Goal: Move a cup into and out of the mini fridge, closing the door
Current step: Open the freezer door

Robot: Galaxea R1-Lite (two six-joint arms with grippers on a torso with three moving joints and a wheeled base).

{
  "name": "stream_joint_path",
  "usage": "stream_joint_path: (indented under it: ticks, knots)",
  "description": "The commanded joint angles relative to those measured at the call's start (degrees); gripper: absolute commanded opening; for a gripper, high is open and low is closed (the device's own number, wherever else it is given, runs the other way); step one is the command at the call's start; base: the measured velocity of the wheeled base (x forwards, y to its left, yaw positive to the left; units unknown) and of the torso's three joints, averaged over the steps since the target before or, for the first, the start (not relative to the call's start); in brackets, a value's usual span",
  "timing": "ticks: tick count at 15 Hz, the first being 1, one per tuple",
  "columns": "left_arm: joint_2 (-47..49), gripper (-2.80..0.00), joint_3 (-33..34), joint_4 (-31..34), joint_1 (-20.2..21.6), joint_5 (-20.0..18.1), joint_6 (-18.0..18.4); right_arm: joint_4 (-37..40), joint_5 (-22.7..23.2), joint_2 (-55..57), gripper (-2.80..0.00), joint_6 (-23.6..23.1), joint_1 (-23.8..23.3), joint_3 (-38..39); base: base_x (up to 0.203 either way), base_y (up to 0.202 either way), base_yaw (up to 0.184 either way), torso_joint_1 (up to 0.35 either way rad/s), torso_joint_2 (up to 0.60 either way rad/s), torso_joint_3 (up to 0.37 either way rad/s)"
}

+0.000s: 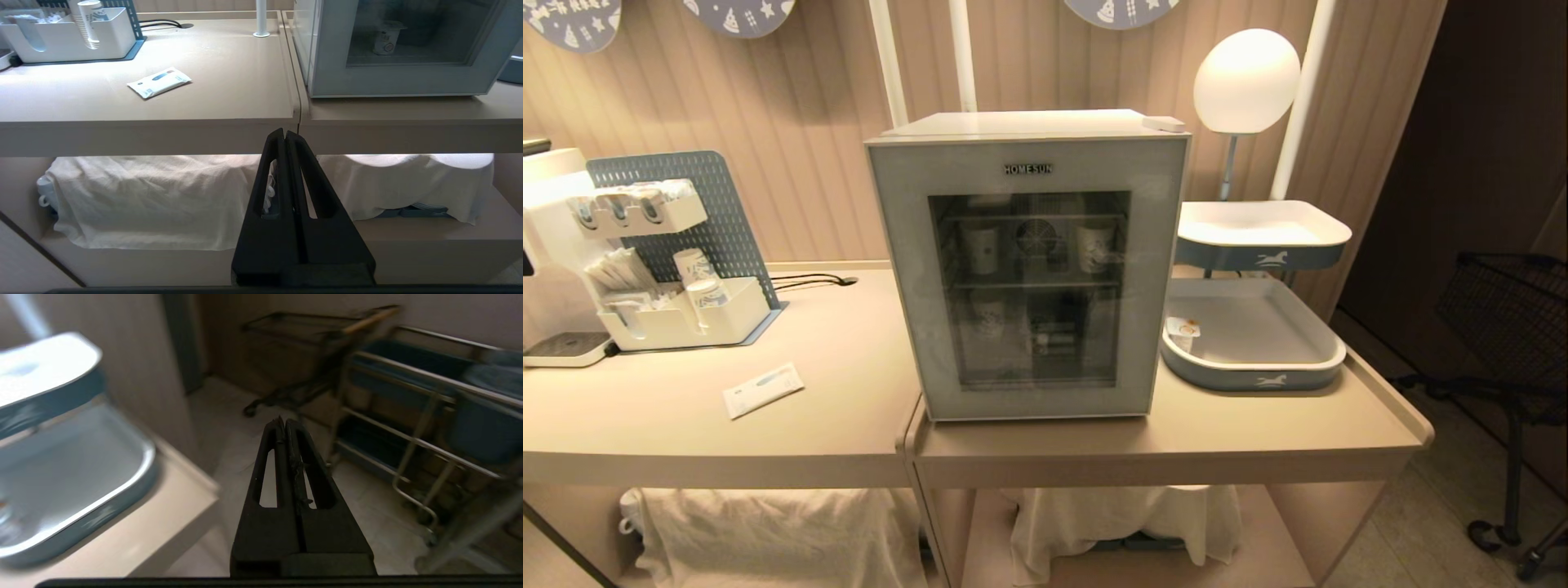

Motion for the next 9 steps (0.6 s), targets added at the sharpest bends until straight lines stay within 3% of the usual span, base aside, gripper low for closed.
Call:
stream_joint_path:
  ticks: [1, 3, 4, 7, 9]
  knots:
    - [0.09, -2.80, 0.01, -0.01, 0.02, -0.02, 0.01, 0.29, -0.44, -17.39, -2.80, -0.42, -3.00, 6.56, 0.000, 0.000, 0.000, 0.000, 0.00, 0.000]
    - [0.09, -2.80, 0.01, -0.01, 0.02, -0.02, 0.07, 1.28, 1.59, -29.82, -2.80, -1.60, -4.17, 12.48, 0.000, 0.000, 0.000, 0.000, 0.00, 0.000]
    - [0.09, -2.80, 0.01, -0.01, 0.02, -0.02, 0.10, 1.65, 5.77, -36.84, -2.80, -2.28, -4.42, 14.77, 0.000, 0.000, 0.000, 0.000, 0.00, 0.000]
    - [0.09, -2.80, 0.01, -0.01, 0.02, -0.02, 0.10, -1.07, 24.81, -51.88, -2.80, -2.78, -4.82, 23.78, 0.000, 0.000, 0.000, 0.000, 0.00, 0.000]
    - [0.09, -2.80, 0.01, -0.01, 0.02, -0.02, 0.10, -0.53, 43.19, -53.00, -2.80, -1.50, -4.99, 30.46, 0.000, 0.000, 0.000, 0.000, 0.00, 0.000]
